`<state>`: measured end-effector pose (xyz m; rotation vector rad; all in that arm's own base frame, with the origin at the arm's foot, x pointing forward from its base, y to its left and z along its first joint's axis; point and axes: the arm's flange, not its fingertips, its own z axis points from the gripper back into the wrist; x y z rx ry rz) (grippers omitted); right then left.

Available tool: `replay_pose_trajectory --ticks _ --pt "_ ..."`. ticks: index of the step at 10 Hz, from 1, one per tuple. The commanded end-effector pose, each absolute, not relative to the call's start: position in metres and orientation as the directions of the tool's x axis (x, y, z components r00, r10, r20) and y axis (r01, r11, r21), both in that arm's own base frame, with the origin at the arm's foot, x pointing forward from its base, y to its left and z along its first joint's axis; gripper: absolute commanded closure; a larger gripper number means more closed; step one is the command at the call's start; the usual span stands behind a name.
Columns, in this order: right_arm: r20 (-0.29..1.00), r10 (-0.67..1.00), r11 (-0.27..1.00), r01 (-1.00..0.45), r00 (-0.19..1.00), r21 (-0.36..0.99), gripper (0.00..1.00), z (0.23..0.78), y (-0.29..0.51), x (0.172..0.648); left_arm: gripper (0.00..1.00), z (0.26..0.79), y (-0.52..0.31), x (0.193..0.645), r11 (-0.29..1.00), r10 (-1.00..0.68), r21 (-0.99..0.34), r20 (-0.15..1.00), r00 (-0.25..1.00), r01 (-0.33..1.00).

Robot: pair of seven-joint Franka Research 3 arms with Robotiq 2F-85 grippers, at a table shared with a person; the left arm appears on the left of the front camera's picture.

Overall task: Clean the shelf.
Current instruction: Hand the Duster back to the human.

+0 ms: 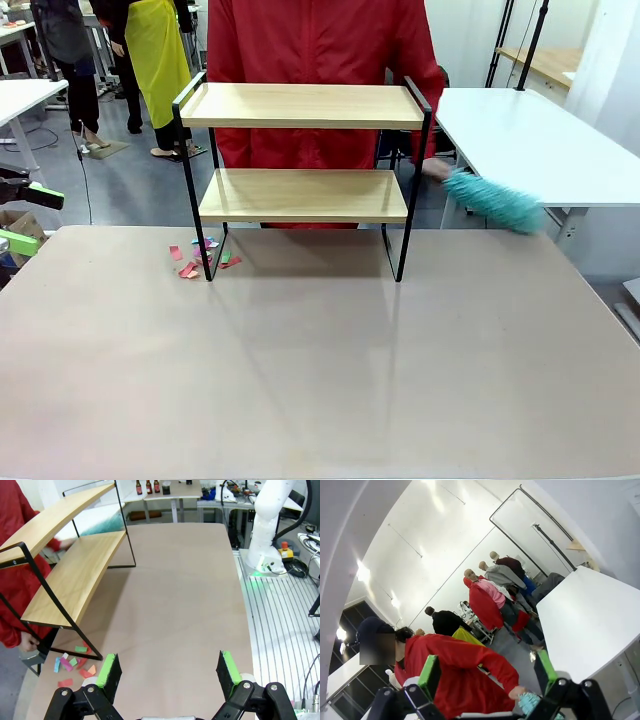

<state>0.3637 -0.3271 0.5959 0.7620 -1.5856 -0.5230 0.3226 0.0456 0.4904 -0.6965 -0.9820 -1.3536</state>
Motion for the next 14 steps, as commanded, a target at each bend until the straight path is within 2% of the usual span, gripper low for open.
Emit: replay_pose_trajectory --ticks 1,14 --pt "0.689 -0.723 0.685 -0.178 -0.043 0.707 0.0 0.5959 -0.3251 0.3611 0.0 0.4915 0.0439 0.3239 0.128 -0.443 0.141 0.893 -0.071 0.982" --pt "0.689 -0.723 0.685 -0.178 -0.043 0.707 0.0 0.5959 -0.3251 0.3611 0.0 0.4915 0.0439 0.3239 0.128 -0.443 0.141 0.893 -0.071 0.982"
